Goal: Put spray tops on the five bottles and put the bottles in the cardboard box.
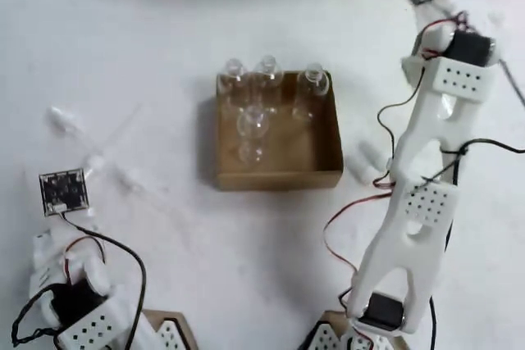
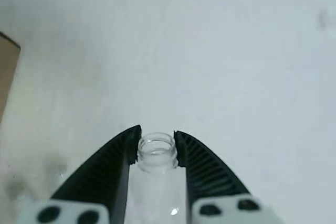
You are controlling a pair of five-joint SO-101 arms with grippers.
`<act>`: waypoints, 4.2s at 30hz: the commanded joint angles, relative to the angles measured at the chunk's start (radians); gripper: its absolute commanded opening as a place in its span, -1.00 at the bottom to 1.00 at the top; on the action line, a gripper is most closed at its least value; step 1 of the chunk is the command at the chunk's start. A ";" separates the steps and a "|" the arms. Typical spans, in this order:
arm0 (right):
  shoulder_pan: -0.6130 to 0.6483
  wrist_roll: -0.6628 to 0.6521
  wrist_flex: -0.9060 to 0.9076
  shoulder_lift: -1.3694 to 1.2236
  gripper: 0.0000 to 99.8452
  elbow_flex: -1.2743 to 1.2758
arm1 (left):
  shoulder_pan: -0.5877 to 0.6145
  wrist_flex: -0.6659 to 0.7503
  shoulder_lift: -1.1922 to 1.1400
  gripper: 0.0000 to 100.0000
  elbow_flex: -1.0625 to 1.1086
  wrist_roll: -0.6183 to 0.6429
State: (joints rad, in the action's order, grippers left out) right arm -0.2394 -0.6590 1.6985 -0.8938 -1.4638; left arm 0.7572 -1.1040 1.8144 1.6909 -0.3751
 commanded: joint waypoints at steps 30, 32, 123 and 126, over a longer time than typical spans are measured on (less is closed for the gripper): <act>0.346 0.209 -0.693 1.949 -0.96 1.814 | -0.012 -0.003 0.010 -0.94 -0.003 -0.002; 0.351 0.209 -0.792 2.017 -0.97 1.912 | -0.012 -0.003 0.010 -0.94 -0.003 -0.002; 0.530 0.582 -2.249 1.701 -0.64 3.020 | -0.012 -0.002 0.010 -0.94 -0.003 -0.002; 0.532 0.582 -2.149 1.802 -0.64 3.021 | -0.012 -0.002 0.010 -0.94 -0.003 -0.002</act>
State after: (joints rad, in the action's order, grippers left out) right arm 0.2977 -0.0790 -0.5309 0.7910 1.5635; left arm 0.7572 -1.1040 1.8144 1.6909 -0.3751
